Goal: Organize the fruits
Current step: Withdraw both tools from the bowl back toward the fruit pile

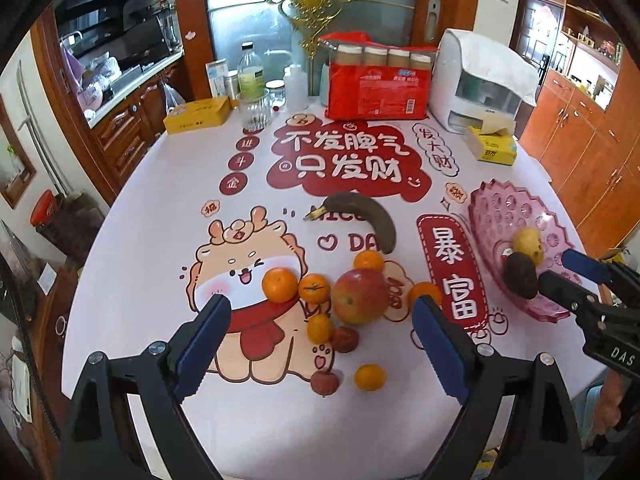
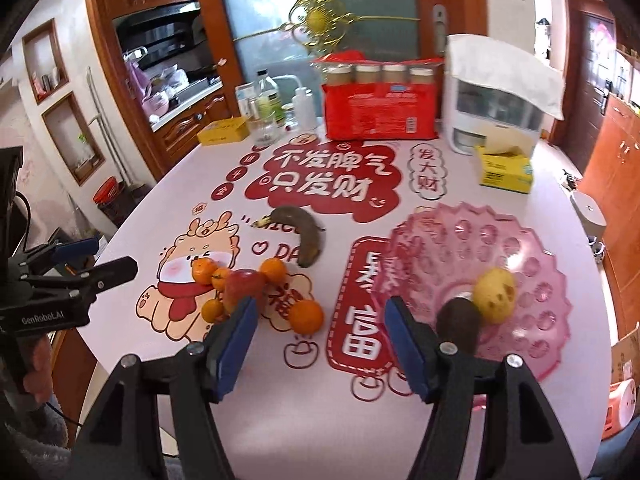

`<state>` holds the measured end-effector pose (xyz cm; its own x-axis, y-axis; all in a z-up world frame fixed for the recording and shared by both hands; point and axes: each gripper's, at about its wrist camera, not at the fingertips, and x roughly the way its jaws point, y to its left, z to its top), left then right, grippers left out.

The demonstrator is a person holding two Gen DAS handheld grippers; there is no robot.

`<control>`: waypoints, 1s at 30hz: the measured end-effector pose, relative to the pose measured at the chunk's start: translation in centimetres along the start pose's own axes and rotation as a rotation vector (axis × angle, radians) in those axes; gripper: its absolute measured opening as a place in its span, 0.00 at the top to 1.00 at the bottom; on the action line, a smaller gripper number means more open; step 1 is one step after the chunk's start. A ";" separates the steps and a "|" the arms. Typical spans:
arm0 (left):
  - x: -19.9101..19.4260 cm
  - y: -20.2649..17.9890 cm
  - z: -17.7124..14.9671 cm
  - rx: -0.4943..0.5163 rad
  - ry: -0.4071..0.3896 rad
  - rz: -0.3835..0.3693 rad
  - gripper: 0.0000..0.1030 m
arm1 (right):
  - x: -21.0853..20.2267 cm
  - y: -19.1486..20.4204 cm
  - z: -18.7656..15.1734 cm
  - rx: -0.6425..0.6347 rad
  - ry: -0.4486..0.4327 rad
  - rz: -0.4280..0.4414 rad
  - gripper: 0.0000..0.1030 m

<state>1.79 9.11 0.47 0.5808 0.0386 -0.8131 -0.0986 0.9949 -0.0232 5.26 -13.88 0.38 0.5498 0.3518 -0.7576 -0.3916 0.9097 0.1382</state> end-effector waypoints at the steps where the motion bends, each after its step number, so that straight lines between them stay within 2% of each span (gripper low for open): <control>1: 0.5 0.3 -0.1 -0.003 0.010 -0.006 0.12 | 0.4 0.2 0.1 -0.002 0.005 0.004 0.35; 6: 3.5 0.7 -0.3 -0.008 0.068 -0.046 0.12 | 3.4 1.1 1.7 -0.009 0.047 0.014 0.35; 12: 8.2 -0.6 -0.4 0.000 0.147 -0.087 0.12 | 7.4 1.0 3.4 0.008 0.082 0.004 0.35; 18: 13.9 -2.2 -0.8 -0.070 0.263 -0.125 0.12 | 10.7 -0.5 4.6 0.052 0.117 -0.001 0.35; 21: 15.9 -3.1 -1.1 -0.088 0.297 -0.114 0.12 | 12.0 -1.0 4.8 0.057 0.130 -0.012 0.35; 28: 18.4 -4.5 -1.2 -0.103 0.288 -0.028 0.12 | 14.5 -1.5 5.2 0.061 0.165 -0.003 0.35; 29: 18.6 -4.5 -1.1 -0.109 0.288 -0.026 0.13 | 14.6 -1.5 5.2 0.058 0.166 -0.003 0.35; 30: 18.8 -4.4 -1.1 -0.111 0.288 -0.019 0.21 | 14.9 -1.4 5.3 0.053 0.168 -0.004 0.35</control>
<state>12.29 5.35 -15.36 0.3320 -0.0236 -0.9430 -0.1865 0.9783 -0.0902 17.86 -8.77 -7.71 0.4187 0.3100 -0.8536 -0.3473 0.9231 0.1650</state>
